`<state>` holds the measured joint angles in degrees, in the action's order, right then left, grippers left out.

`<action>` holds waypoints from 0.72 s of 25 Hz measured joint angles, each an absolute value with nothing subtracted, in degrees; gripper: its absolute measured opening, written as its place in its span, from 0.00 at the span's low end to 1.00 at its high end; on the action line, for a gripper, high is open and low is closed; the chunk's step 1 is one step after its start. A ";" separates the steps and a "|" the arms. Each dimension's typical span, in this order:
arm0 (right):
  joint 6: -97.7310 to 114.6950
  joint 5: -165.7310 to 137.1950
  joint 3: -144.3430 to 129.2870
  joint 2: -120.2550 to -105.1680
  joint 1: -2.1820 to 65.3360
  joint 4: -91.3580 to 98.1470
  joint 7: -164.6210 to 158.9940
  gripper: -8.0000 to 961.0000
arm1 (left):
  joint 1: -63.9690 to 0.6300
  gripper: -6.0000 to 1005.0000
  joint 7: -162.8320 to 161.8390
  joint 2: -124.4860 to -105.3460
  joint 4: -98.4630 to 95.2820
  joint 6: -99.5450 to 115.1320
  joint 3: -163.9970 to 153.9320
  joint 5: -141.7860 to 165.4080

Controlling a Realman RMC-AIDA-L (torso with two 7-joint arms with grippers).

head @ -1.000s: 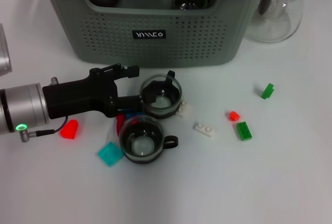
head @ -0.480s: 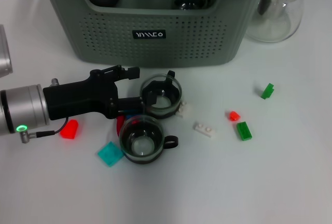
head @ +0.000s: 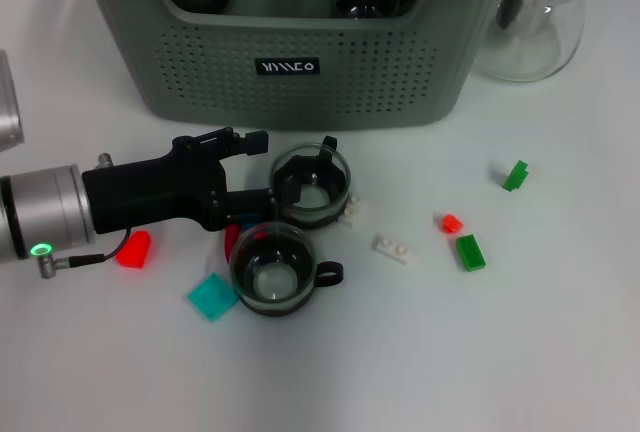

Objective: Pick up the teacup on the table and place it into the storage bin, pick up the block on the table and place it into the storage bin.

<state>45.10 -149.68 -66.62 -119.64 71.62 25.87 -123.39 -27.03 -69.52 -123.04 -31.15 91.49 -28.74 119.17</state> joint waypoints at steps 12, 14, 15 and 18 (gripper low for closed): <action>45.08 -151.71 -67.50 -119.73 71.31 26.34 -125.45 0.14 | -26.89 0.86 -69.52 -123.13 -31.29 91.50 -28.74 119.18; 45.08 -152.44 -67.50 -119.86 71.33 26.34 -125.85 0.16 | -26.89 0.86 -69.52 -123.13 -31.29 91.49 -28.74 119.18; 45.09 -152.76 -67.50 -119.91 71.34 26.36 -126.07 0.16 | -26.89 0.86 -69.52 -123.13 -31.29 91.49 -28.74 119.18; 45.09 -152.95 -67.50 -119.95 71.36 26.43 -126.21 0.18 | -26.89 0.86 -69.52 -123.14 -31.29 91.49 -28.74 119.18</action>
<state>45.09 -152.95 -67.50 -119.95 71.36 26.43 -126.21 -26.89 -69.52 -123.14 -31.29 91.49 -28.74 119.18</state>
